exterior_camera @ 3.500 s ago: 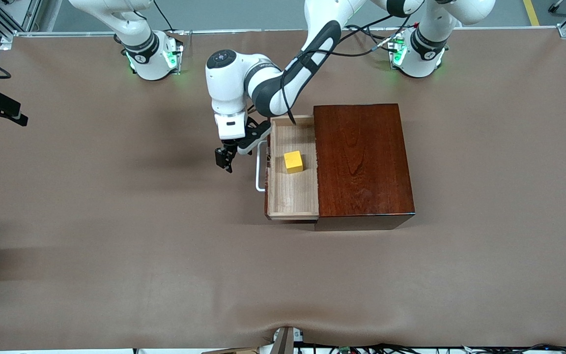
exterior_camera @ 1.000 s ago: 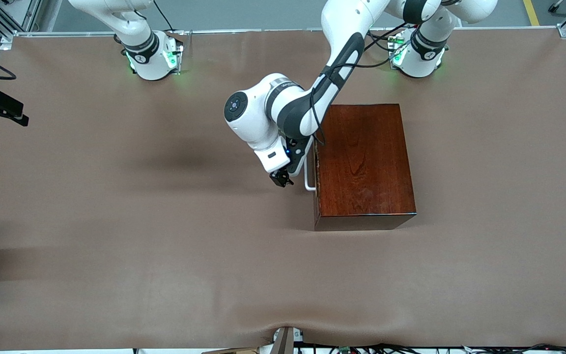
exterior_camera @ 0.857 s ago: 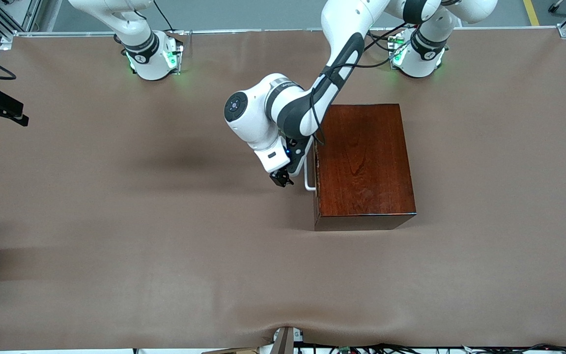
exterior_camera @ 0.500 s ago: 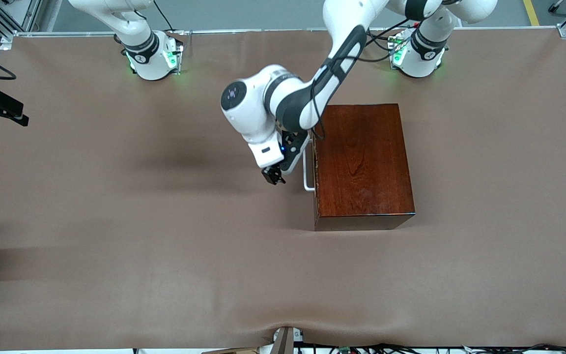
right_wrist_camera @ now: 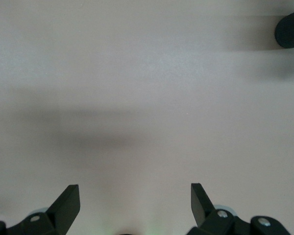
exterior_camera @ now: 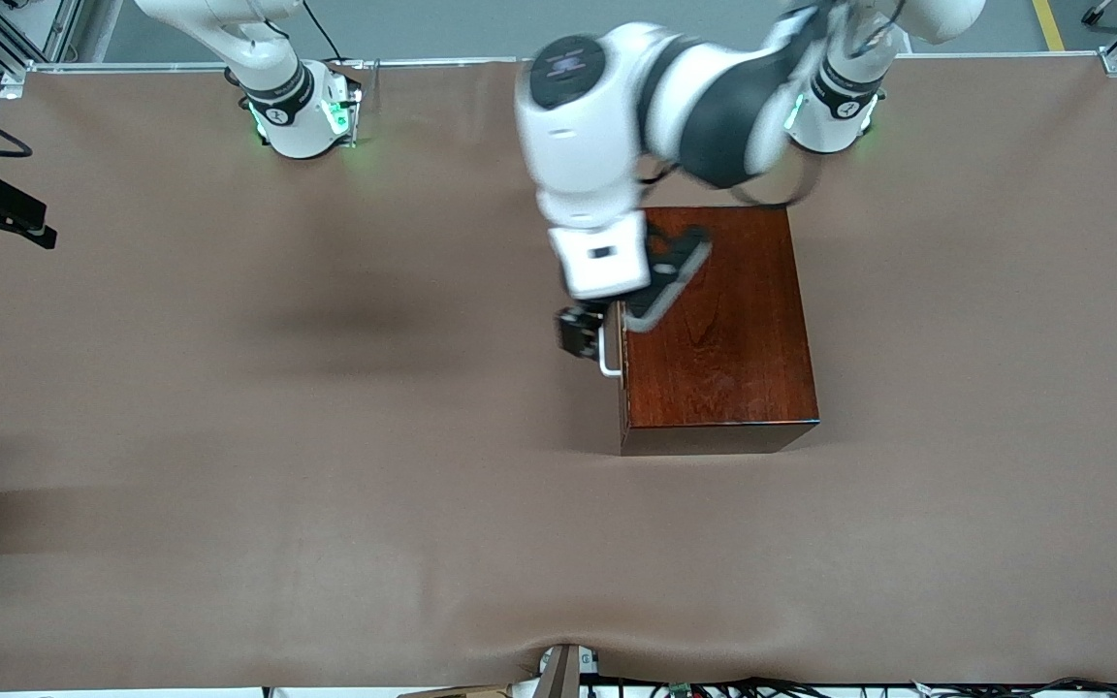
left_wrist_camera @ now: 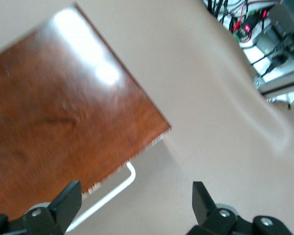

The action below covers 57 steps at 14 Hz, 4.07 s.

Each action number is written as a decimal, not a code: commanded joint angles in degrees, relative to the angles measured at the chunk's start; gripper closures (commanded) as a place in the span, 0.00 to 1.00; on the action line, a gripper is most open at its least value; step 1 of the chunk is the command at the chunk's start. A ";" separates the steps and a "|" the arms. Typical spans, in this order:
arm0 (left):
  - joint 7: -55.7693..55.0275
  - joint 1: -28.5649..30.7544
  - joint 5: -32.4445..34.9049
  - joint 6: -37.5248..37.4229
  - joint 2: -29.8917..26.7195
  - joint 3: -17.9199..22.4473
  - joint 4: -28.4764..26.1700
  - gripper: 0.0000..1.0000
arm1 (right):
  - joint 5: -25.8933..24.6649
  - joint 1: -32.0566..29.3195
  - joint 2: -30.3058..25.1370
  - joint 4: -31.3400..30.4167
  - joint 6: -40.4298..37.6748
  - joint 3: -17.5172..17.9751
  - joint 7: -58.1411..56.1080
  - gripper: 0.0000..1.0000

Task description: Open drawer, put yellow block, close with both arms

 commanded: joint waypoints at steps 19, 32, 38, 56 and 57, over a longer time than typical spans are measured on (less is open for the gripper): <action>73.32 28.96 -5.92 -10.31 -27.54 -0.64 -23.61 0.00 | -0.37 -0.22 -0.94 -0.45 -0.20 0.16 0.26 0.00; 88.64 47.49 -5.39 -13.83 -33.95 -18.12 -27.38 0.00 | -0.37 -0.22 -0.94 -0.45 -0.20 0.07 0.26 0.00; 88.55 51.47 -5.65 -14.09 -35.54 -21.21 -27.39 0.00 | -0.37 -0.30 -0.85 -0.45 -0.20 0.07 0.26 0.00; 88.29 47.69 -4.95 -16.82 -34.67 -19.28 -24.49 0.00 | -0.37 -0.57 -0.85 -0.54 -0.38 -0.02 0.26 0.00; 88.29 47.69 -4.95 -16.90 -34.67 -19.28 -24.49 0.00 | -0.37 -0.57 -0.85 -0.54 -0.29 -0.02 0.26 0.00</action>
